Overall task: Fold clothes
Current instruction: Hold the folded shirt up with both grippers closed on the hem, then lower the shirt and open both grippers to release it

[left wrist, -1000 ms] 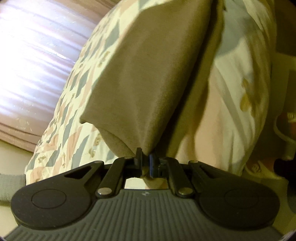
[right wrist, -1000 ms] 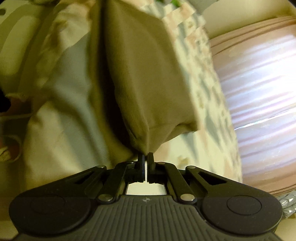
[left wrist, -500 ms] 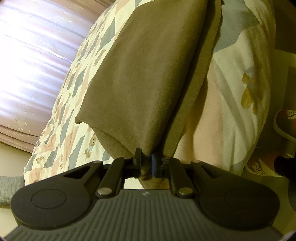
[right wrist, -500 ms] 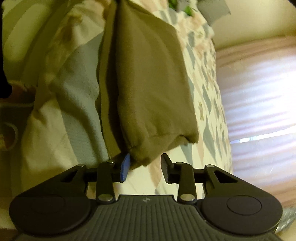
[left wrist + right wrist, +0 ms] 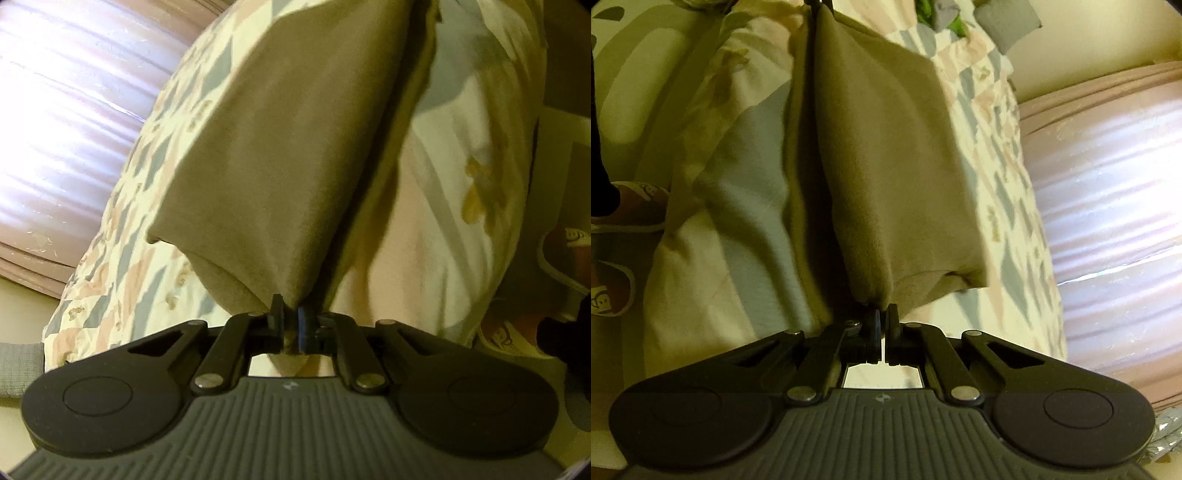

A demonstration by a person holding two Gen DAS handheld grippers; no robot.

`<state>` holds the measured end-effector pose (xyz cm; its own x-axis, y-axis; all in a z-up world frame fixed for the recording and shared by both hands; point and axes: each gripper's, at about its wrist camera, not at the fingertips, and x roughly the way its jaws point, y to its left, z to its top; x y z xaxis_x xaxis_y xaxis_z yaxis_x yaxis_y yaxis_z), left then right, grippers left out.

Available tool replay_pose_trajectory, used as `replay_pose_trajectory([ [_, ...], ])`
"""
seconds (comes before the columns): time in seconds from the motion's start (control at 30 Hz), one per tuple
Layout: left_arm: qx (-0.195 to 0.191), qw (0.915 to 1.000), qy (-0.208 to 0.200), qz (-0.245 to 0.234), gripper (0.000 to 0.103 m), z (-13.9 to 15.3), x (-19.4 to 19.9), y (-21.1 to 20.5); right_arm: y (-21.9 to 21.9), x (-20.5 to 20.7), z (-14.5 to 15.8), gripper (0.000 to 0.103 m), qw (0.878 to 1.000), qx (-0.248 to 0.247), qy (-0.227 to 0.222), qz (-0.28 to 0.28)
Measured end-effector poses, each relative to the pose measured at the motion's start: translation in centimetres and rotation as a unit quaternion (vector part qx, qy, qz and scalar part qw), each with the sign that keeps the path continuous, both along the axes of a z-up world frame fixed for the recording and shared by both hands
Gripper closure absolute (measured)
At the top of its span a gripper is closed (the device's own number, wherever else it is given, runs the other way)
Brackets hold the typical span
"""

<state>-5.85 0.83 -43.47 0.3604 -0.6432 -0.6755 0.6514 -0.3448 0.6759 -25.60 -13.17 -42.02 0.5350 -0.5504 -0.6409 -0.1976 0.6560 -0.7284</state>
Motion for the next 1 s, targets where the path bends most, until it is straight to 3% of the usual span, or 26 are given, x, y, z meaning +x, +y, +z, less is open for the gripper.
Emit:
replay_pose_trajectory([
  [0.13,-0.006,1.0000,0.005,0.000,0.097,0.5,-0.2,0.4,0.2,0.0,-1.3,0.103,1.000,0.012,0.003,-0.011],
  [0.3,-0.020,0.9994,0.025,0.008,0.098,2.2,-0.1,0.9,1.0,-1.0,1.3,0.103,0.999,0.023,-0.031,-0.018],
  [0.43,0.007,0.9998,0.020,0.007,0.098,0.0,0.0,0.6,1.4,-0.8,0.0,0.103,0.999,0.043,-0.011,-0.022],
  [0.57,0.021,0.9997,0.015,0.000,0.094,-0.4,0.0,0.5,1.5,-0.2,-1.4,0.100,0.999,0.023,0.017,-0.024],
  [0.63,0.029,0.9994,0.017,0.003,0.090,0.3,0.3,0.9,1.6,-0.6,-0.8,0.079,0.999,0.018,0.021,-0.027],
  [0.7,0.045,0.9988,0.019,0.008,0.086,1.3,0.8,1.9,1.3,-1.2,0.9,0.067,0.998,0.029,0.023,-0.043],
  [0.77,0.047,0.9980,0.031,0.029,0.086,3.5,1.9,2.5,0.7,-1.8,2.9,0.068,0.996,0.046,0.016,-0.069],
  [0.87,0.015,0.9951,0.069,0.069,0.086,7.1,4.0,1.0,-1.8,-2.3,7.3,0.068,0.983,0.096,-0.042,-0.154],
  [0.93,-0.022,0.9898,0.103,0.096,0.086,9.4,5.7,-1.5,-5.0,-0.1,9.7,0.068,0.960,0.149,-0.106,-0.211],
  [1.0,-0.066,0.9785,0.155,0.118,0.086,10.5,7.2,-5.1,-8.2,2.5,11.5,0.068,0.928,0.205,-0.168,-0.260],
])
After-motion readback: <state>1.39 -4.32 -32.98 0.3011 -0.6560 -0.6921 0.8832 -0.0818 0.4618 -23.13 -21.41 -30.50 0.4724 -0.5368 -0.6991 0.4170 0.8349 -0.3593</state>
